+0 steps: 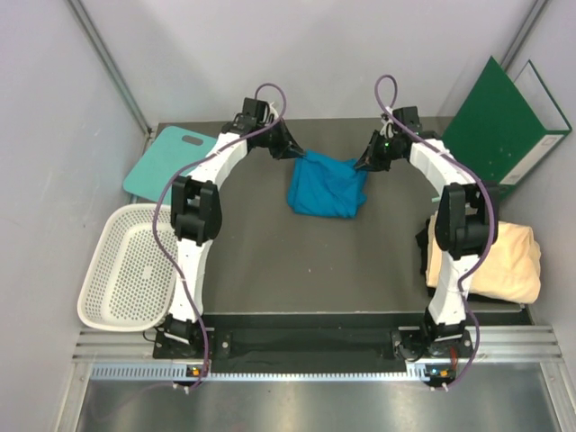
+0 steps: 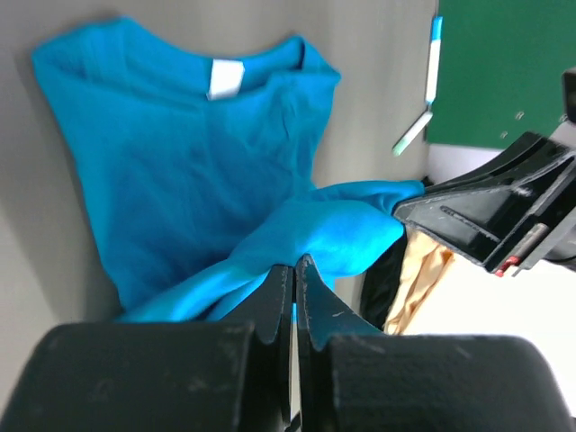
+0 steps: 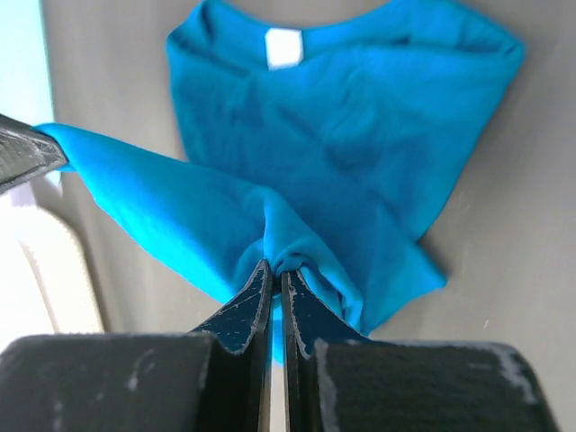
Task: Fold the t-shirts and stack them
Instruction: Fold the long partially folded tshirt into a neat square, then put the neatly folded tshirt into the corner of the board with the right arm
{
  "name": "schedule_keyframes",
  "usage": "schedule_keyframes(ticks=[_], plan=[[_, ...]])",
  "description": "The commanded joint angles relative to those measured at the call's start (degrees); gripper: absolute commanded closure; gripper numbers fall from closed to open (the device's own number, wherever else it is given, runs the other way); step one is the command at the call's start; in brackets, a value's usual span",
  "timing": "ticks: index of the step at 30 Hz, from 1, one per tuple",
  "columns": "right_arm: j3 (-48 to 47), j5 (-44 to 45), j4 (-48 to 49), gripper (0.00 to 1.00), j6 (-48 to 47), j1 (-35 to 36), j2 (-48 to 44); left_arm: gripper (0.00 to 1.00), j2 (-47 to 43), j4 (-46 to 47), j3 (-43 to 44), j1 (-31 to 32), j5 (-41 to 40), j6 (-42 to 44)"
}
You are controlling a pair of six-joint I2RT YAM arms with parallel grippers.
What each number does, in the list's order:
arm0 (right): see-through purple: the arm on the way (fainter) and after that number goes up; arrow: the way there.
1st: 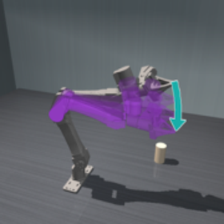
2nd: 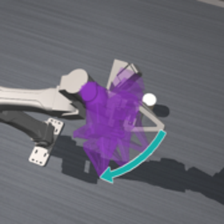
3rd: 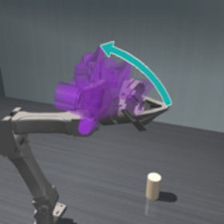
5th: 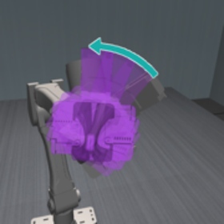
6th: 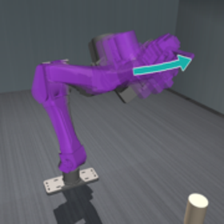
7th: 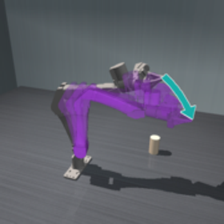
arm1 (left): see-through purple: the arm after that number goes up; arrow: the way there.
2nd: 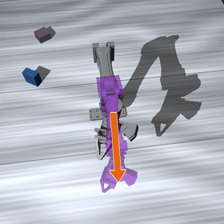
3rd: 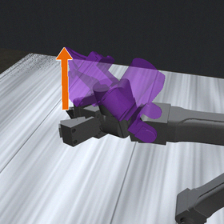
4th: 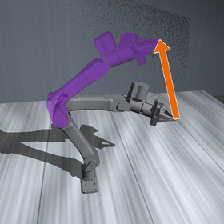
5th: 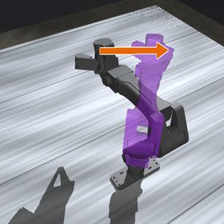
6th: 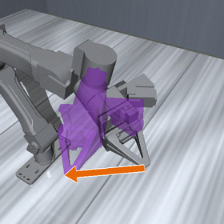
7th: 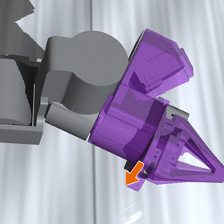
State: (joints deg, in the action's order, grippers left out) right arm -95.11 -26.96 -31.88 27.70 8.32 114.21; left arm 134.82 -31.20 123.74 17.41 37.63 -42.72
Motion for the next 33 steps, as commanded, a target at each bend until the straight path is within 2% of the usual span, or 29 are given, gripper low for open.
schedule_keyframes(ticks=[1, 6, 7, 8, 9, 10, 11, 12, 13, 14, 15, 16, 18, 19, 22, 26, 29, 33], plan=[[-6.0, 3.0, 3.8, 1.0, 1.2, -1.1, 4.9, 1.0, 5.1, 9.0, 5.3, -1.2, 5.8, -5.3], [-11.8, 7.0, 6.0, 1.0, 3.8, -1.8, 10.4, 0.99, 11.3, 19.0, 6.6, -2.4, 9.4, -14.1], [-12.5, 7.8, 6.5, 1.0, 4.1, -2.0, 11.2, 0.92, 12.2, 21.8, 7.2, -2.6, 10.0, -15.3], [-14.3, 8.8, 7.0, 0.99, 4.4, -2.1, 12.7, 0.78, 13.3, 23.2, 7.4, -3.0, 11.1, -16.9], [-15.1, 11.2, 7.2, 0.98, 5.1, -2.4, 13.3, 0.44, 13.6, 24.1, 7.6, -3.2, 11.6, -17.4], [-15.6, 12.5, 7.4, 0.91, 5.5, -2.6, 13.8, 0.19, 13.6, 24.8, 7.1, -3.4, 11.9, -17.5], [-14.8, 14.0, 9.3, 0.87, 5.8, -2.6, 13.0, 0.01, 12.9, 24.9, 6.8, -4.0, 11.9, -16.5], [-13.3, 18.1, 11.4, 0.77, 6.0, -2.5, 11.7, 0.01, 12.3, 24.8, 6.3, -4.3, 11.8, -15.9], [-11.4, 19.8, 15.3, 0.53, 6.0, -2.4, 10.3, 0.01, 11.3, 24.7, 4.2, -4.6, 11.6, -15.5], [-9.2, 21.4, 16.1, 0.41, 6.1, -2.2, 7.8, 0.01, 9.2, 24.8, 2.7, -5.1, 10.9, -14.3], [-9.0, 22.0, 16.3, 0.33, 6.2, -2.2, 7.1, 0.01, 7.9, 24.8, -0.3, -5.4, 10.6, -13.7], [-9.4, 22.0, 14.7, 0.18, 6.0, -2.3, 6.6, 0.01, 5.7, 24.6, -1.8, -5.6, 10.5, -13.1], [-9.7, 20.7, 12.5, 0.04, 5.3, -2.3, 5.1, 0.01, 4.1, 23.5, -4.3, -5.9, 10.9, -10.9], [-9.1, 20.2, 10.4, 0.0, 5.1, -2.3, 4.5, 0.01, 3.3, 22.2, -5.5, -5.9, 11.1, -9.8], [-4.0, 18.6, 8.0, 0.0, 3.6, -2.5, -0.8, 0.01, -1.2, 17.9, -8.0, -5.6, 11.2, -5.3], [5.4, 21.8, 5.8, 0.0, 1.0, -2.4, -15.2, 0.01, -5.1, 8.3, -6.8, -2.7, 8.9, 6.0], [5.1, 28.2, 0.4, 0.0, -4.4, -2.4, -22.1, 0.01, -7.3, 5.3, -9.0, 1.1, 8.8, 8.5], [1.3, 34.5, -11.9, 0.0, -9.1, -2.5, -25.4, 0.01, -6.2, -2.7, -5.6, 9.6, 6.9, 14.4]])
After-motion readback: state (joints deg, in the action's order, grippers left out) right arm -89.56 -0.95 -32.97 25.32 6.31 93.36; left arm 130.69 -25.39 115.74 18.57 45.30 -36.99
